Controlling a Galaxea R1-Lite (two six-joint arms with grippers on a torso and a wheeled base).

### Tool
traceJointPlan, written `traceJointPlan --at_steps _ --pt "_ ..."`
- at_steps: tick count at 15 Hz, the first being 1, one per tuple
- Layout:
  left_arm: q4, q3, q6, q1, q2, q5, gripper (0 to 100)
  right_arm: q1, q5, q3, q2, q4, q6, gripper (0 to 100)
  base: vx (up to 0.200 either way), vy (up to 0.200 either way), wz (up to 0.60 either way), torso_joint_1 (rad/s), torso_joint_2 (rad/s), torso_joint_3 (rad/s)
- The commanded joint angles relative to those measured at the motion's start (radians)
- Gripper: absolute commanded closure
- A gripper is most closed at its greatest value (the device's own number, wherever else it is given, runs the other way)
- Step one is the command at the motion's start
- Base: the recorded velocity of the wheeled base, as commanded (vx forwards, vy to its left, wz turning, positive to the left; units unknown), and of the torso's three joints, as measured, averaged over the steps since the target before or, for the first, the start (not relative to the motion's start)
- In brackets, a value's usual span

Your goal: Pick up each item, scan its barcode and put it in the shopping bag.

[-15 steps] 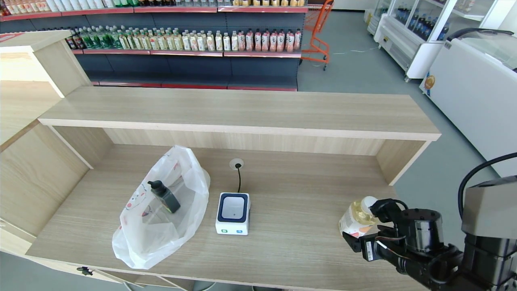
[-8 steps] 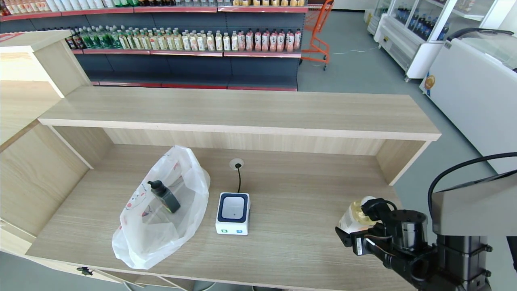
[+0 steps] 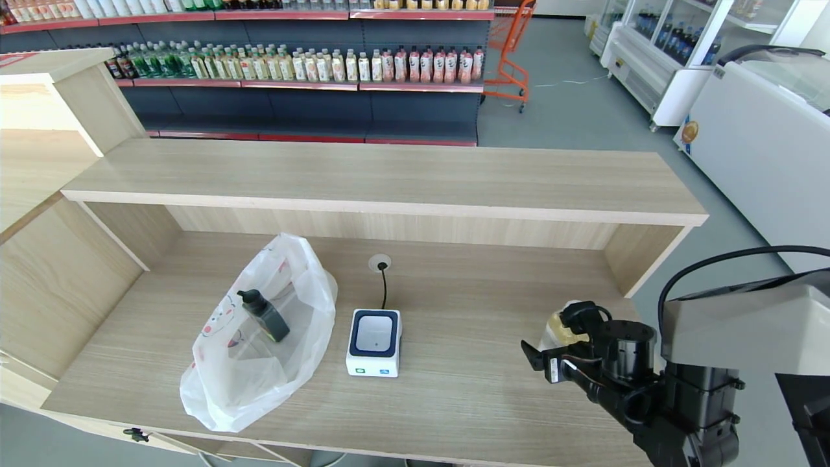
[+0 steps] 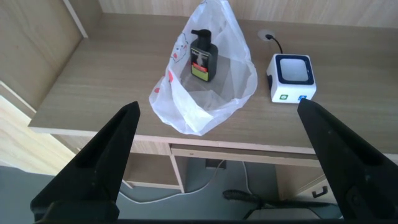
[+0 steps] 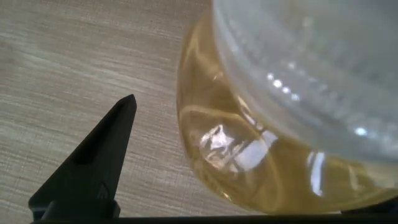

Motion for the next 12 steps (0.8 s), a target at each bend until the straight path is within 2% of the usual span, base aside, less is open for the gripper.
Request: traceJointPlan --at_steps 1,6,7,12 --pt "0.0 0.0 0.0 0.0 0.0 0.0 0 -0.002 0.003 -0.035 0.011 -0.001 -0.006 0 0.0 0.0 0.0 0.0 0.0 0.0" --pt "0.0 0.0 0.0 0.0 0.0 0.0 0 -0.002 0.015 -0.057 0.009 -0.001 -0.031 0 0.0 0.0 0.0 0.0 0.0 0.0" --pt "0.0 0.0 0.0 0.0 0.0 0.0 0 -0.002 0.026 -0.057 0.006 -0.001 -0.032 100 0.0 0.0 0.0 0.0 0.0 0.0" --pt "0.0 0.0 0.0 0.0 0.0 0.0 0 -0.004 0.026 -0.043 0.001 -0.001 -0.064 100 0.0 0.0 0.0 0.0 0.0 0.0"
